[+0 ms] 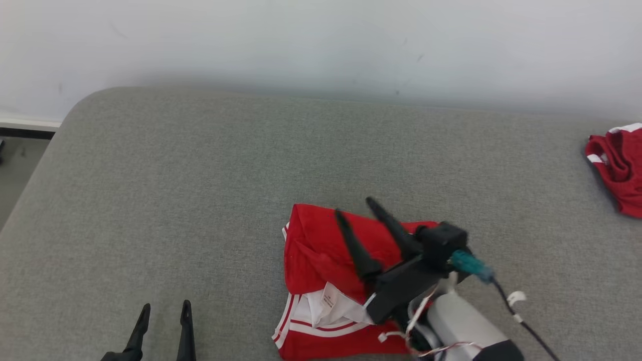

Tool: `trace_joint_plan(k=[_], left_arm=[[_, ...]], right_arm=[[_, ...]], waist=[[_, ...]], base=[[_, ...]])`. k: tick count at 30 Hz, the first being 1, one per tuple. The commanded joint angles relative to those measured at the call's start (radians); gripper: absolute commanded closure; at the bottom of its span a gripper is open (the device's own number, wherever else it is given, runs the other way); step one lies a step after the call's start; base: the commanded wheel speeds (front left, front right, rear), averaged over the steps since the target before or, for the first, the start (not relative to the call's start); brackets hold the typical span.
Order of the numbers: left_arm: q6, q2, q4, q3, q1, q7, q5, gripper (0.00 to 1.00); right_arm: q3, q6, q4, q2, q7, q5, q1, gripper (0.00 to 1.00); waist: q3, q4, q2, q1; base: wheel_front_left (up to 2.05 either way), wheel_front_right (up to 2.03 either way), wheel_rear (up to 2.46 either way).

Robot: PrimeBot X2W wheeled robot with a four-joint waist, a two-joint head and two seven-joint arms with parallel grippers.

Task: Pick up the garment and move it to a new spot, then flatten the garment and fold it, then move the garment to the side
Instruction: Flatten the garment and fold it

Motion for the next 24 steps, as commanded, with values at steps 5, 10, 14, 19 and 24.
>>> trace_joint_plan(k=[5,10,14,19,24], left_arm=[[0.004,-0.001,-0.016,0.016,0.017,-0.002,0.013,0.0],[0.005,-0.001,-0.034,0.033,0.02,-0.002,0.023,0.0],[0.003,-0.001,-0.042,0.043,0.022,-0.002,0.022,0.0],[0.003,-0.001,-0.047,0.048,0.014,-0.002,0.022,0.0],[0.002,-0.001,-0.047,0.04,0.008,-0.002,0.021,0.0]], right_arm=[[-0.139,0.0,-0.104,-0.06,-0.022,-0.068,0.054,0.0],[-0.267,0.0,-0.165,-0.096,-0.024,-0.107,0.137,0.0],[-0.339,0.0,-0.205,-0.098,-0.024,-0.14,0.198,0.0],[-0.366,0.0,-0.238,-0.08,-0.024,-0.184,0.258,0.0],[-0.361,0.0,-0.243,-0.065,-0.024,-0.197,0.273,0.0]], waist=[[-0.007,-0.026,0.0,0.0],[-0.011,-0.036,0.0,0.0],[-0.009,-0.042,0.0,0.0],[-0.002,-0.05,0.0,0.0],[0.002,-0.051,0.0,0.0]], base=[[0.0,0.0,0.0],[0.0,0.0,0.0],[0.0,0.0,0.0],[0.0,0.0,0.0],[0.0,0.0,0.0]])
